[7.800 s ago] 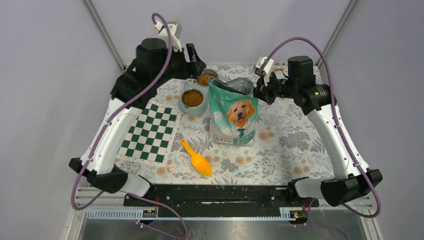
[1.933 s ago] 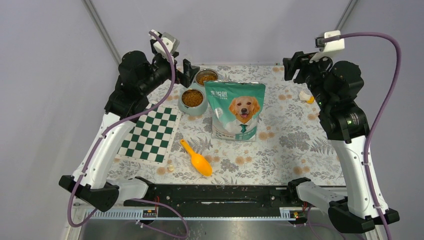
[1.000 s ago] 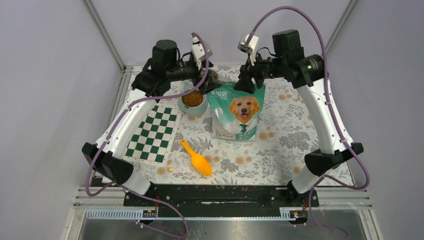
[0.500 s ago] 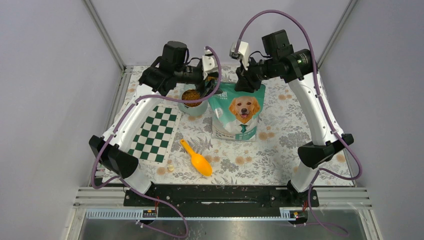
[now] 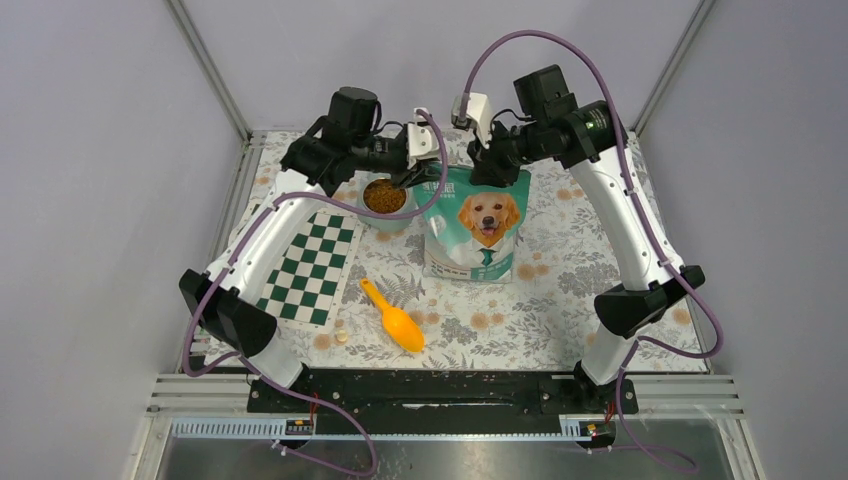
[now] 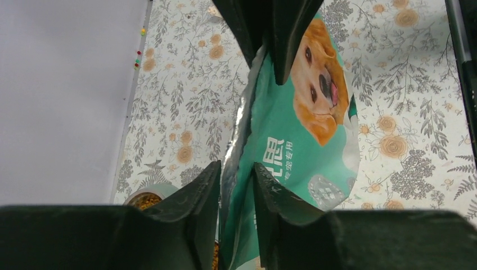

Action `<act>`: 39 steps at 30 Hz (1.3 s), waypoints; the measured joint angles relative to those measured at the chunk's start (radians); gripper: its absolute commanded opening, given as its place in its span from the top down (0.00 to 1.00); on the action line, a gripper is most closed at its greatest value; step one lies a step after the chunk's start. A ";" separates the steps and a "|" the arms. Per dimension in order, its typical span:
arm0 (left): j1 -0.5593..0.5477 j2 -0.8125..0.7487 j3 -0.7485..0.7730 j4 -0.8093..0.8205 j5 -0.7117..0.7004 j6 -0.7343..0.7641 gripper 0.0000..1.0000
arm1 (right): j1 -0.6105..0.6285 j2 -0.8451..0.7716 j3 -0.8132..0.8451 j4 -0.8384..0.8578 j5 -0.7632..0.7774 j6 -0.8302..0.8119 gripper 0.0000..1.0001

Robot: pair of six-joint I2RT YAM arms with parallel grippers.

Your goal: Serve the pet food

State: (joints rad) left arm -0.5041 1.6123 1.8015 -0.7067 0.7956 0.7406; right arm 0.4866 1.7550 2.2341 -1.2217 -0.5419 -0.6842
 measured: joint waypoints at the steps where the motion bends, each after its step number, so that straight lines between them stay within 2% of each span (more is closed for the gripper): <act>1: -0.002 0.000 -0.002 -0.002 -0.001 0.008 0.79 | 0.002 0.000 -0.002 0.000 0.006 -0.003 0.82; 2: -0.004 0.000 -0.002 -0.003 -0.002 0.014 0.83 | 0.004 0.000 -0.003 0.000 0.011 -0.005 0.86; 4: -0.007 0.000 -0.002 -0.005 -0.004 0.023 1.00 | 0.006 0.000 -0.003 0.000 0.026 -0.011 0.95; 5: -0.009 0.000 -0.003 -0.007 -0.004 0.026 1.00 | 0.006 0.000 -0.003 0.000 0.030 -0.014 1.00; 13: -0.012 -0.007 -0.014 -0.009 -0.008 0.055 1.00 | 0.015 -0.004 -0.005 0.003 0.061 -0.034 1.00; 16: -0.015 -0.023 -0.031 -0.008 -0.011 0.082 1.00 | 0.021 -0.011 -0.008 0.002 0.080 -0.046 0.88; 19: -0.018 -0.029 -0.037 -0.010 -0.011 0.101 1.00 | 0.030 -0.026 -0.025 0.004 0.101 -0.059 0.85; 23: -0.017 -0.033 -0.041 -0.012 -0.009 0.110 1.00 | 0.028 -0.060 -0.063 0.000 0.161 -0.079 0.89; 26: -0.017 -0.034 -0.042 -0.013 -0.006 0.116 1.00 | 0.029 -0.070 -0.074 0.002 0.178 -0.086 1.00; 29: -0.018 -0.034 -0.042 -0.013 -0.006 0.120 1.00 | 0.029 -0.072 -0.077 0.005 0.184 -0.090 1.00; 30: -0.018 -0.034 -0.042 -0.013 -0.005 0.120 1.00 | 0.029 -0.073 -0.078 0.005 0.183 -0.090 0.99; 32: -0.018 -0.034 -0.042 -0.013 -0.005 0.120 1.00 | 0.029 -0.074 -0.078 0.006 0.185 -0.089 0.83; 34: -0.018 -0.034 -0.042 -0.011 -0.005 0.121 1.00 | 0.029 -0.077 -0.084 0.016 0.195 -0.078 0.75; 35: -0.018 -0.034 -0.043 -0.013 -0.006 0.121 1.00 | 0.029 -0.084 -0.093 0.017 0.217 -0.076 0.77; 36: -0.015 -0.034 -0.043 -0.015 -0.006 0.121 1.00 | 0.026 -0.091 -0.104 0.016 0.236 -0.073 0.84; 37: -0.014 -0.034 -0.043 -0.016 -0.006 0.121 1.00 | 0.020 -0.101 -0.117 0.016 0.254 -0.072 0.97; 39: -0.014 -0.034 -0.043 -0.014 -0.006 0.122 1.00 | 0.011 -0.122 -0.140 0.015 0.262 -0.066 1.00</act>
State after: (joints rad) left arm -0.5182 1.5787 1.7584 -0.7204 0.7898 0.8623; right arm 0.4973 1.6329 2.0945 -1.2064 -0.2802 -0.7498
